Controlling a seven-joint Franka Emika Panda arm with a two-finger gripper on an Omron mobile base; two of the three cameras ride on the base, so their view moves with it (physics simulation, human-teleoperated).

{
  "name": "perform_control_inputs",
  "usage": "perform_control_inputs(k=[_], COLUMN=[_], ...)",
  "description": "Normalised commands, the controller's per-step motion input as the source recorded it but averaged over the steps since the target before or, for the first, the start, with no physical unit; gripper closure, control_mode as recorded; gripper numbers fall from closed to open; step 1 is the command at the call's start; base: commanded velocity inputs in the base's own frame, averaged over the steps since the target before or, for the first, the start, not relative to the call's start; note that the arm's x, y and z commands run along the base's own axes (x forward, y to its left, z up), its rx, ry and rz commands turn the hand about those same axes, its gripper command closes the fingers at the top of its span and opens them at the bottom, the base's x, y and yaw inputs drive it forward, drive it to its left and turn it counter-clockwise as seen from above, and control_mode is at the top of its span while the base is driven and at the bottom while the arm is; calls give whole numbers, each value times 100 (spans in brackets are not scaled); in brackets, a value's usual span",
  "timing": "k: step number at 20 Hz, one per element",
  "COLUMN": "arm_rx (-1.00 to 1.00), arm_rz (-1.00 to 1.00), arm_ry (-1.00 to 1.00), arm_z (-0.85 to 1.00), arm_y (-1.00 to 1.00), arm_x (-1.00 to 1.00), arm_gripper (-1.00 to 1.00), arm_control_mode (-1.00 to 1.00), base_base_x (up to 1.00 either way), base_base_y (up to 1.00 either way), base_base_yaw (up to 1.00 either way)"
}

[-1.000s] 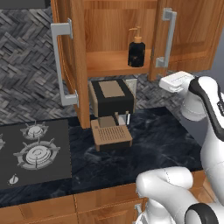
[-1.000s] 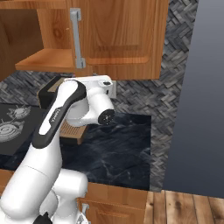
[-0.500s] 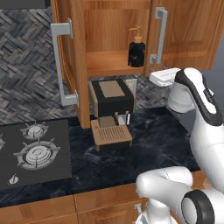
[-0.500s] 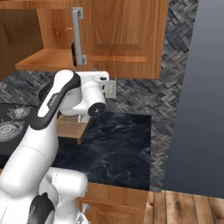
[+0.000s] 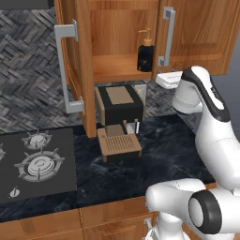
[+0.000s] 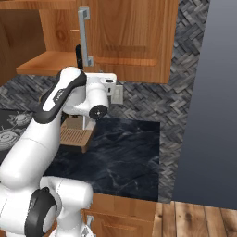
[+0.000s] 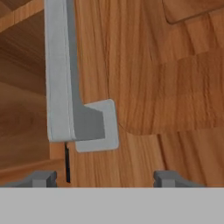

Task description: Pick up the soap dispenser and soap dispenser from the sink, and place them back in the cabinet, and close the cabinet doors.

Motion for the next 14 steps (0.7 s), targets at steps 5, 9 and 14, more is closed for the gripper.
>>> perform_control_inputs(k=[5, 9, 14], arm_rx=[0, 0, 0], arm_rz=[-5, -1, -4], arm_ry=[0, 0, 0], arm_z=[0, 0, 12], arm_y=[3, 5, 6], arm_x=[29, -2, -43], arm_gripper=[-100, -100, -100], arm_control_mode=[-100, -100, -100], base_base_x=[0, 0, 0], base_base_y=[0, 0, 0], base_base_yaw=[0, 0, 0])
